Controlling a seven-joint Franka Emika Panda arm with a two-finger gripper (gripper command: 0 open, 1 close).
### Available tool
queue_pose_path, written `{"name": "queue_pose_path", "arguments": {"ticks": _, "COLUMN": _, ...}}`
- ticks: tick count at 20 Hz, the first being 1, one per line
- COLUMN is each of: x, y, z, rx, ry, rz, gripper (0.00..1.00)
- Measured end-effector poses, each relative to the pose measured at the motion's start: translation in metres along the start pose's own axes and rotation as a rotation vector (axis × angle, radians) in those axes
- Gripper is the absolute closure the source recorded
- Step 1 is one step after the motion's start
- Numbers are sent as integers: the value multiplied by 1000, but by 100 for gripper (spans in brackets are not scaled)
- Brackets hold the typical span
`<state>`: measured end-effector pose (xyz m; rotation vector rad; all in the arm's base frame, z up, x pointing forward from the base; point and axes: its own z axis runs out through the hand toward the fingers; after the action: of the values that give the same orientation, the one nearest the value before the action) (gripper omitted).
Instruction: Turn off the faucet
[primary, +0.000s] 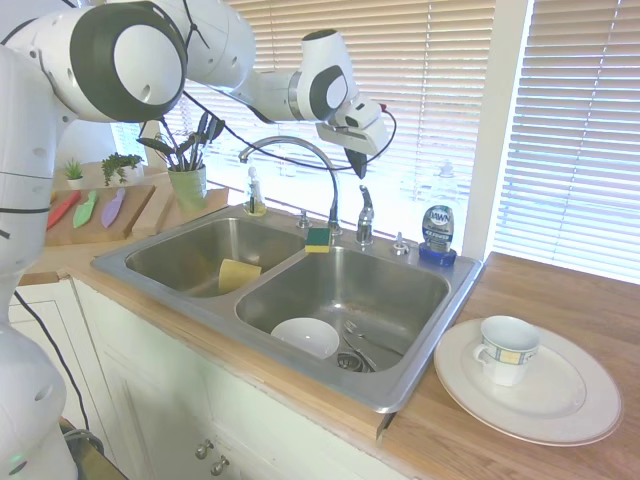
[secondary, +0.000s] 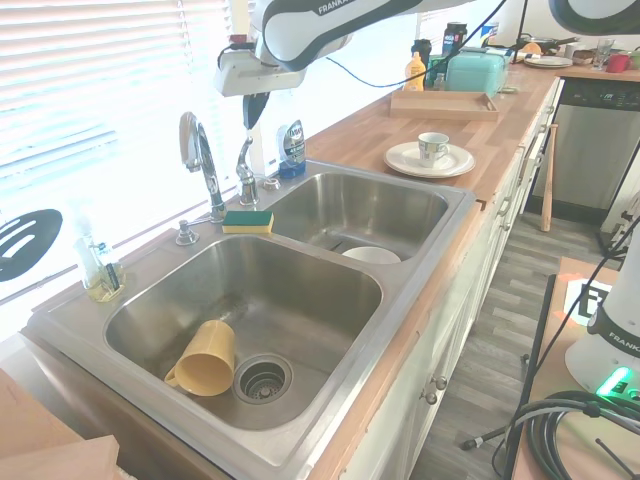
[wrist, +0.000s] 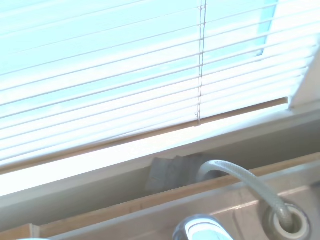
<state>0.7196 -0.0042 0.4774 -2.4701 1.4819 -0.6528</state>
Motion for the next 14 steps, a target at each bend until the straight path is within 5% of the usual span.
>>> {"name": "queue_pose_path", "arguments": {"ticks": 14, "x": -12, "y": 20, "z": 26, "rx": -45, "ry": -43, "rz": -7, "gripper": 100}}
